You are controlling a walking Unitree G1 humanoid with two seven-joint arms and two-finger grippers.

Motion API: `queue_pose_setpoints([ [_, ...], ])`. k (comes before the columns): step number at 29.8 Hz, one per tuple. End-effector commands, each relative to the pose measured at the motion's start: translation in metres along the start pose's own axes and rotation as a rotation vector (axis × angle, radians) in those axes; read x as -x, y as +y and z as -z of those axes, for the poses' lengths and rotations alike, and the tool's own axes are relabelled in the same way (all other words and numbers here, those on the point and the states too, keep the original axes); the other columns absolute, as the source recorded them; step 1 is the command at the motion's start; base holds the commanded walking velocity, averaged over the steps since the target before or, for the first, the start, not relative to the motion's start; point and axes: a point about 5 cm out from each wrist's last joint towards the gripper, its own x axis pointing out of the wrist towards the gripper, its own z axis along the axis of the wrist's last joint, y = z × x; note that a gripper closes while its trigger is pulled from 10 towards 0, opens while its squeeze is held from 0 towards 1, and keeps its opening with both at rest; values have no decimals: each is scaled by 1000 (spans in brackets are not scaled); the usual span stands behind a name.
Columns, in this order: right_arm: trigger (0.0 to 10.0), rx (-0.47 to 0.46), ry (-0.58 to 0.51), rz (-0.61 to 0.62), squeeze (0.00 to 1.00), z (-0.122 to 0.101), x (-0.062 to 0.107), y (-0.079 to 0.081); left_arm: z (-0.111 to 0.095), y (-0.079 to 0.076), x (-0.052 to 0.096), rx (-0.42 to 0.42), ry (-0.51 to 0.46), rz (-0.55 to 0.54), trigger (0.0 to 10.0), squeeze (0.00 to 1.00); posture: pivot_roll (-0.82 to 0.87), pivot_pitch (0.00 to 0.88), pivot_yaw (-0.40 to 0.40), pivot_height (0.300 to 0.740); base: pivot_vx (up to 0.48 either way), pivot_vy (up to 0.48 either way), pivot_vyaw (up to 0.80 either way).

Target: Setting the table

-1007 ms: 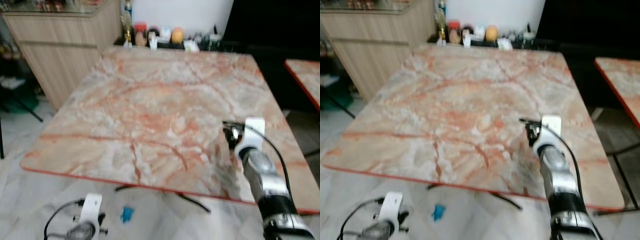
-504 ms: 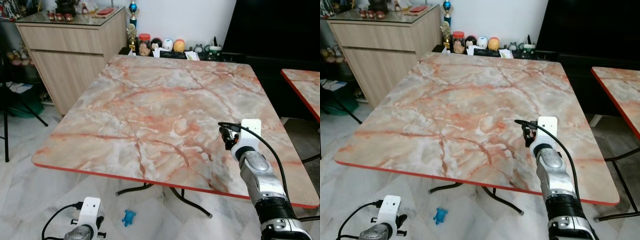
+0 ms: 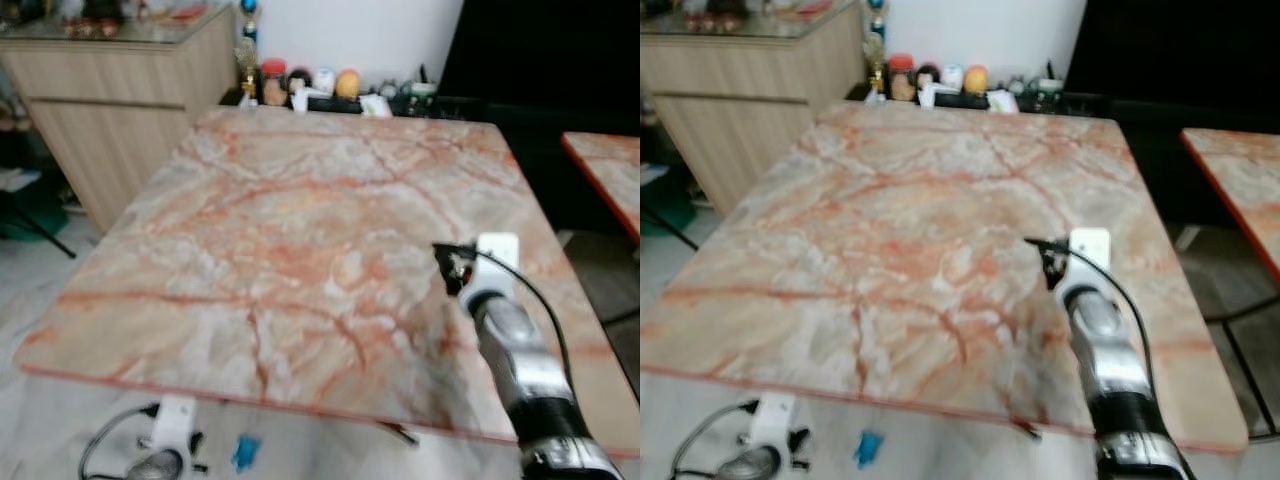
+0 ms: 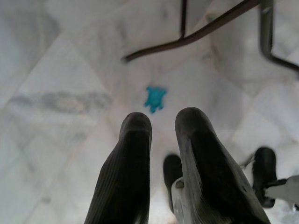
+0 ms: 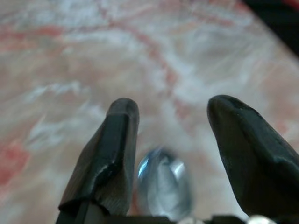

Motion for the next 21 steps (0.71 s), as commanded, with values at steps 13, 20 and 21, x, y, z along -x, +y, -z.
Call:
queue_pose_setpoints([
  [13, 10000, 17, 34, -2, 0, 8, 36, 10, 3, 10, 2, -2, 10, -26, 10000, 0, 88, 13, -43, 740, 0, 0, 0],
  [20, 10000, 9, 92, -46, 0, 14, 49, -2, 4, 9, 2, -6, 15, -20, 10000, 0, 78, 10, -42, 740, 0, 0, 0],
  [21, 10000, 6, 98, -58, 0, 15, 50, -1, 4, 9, 2, -7, 15, -20, 10000, 0, 80, 11, -43, 740, 0, 0, 0],
])
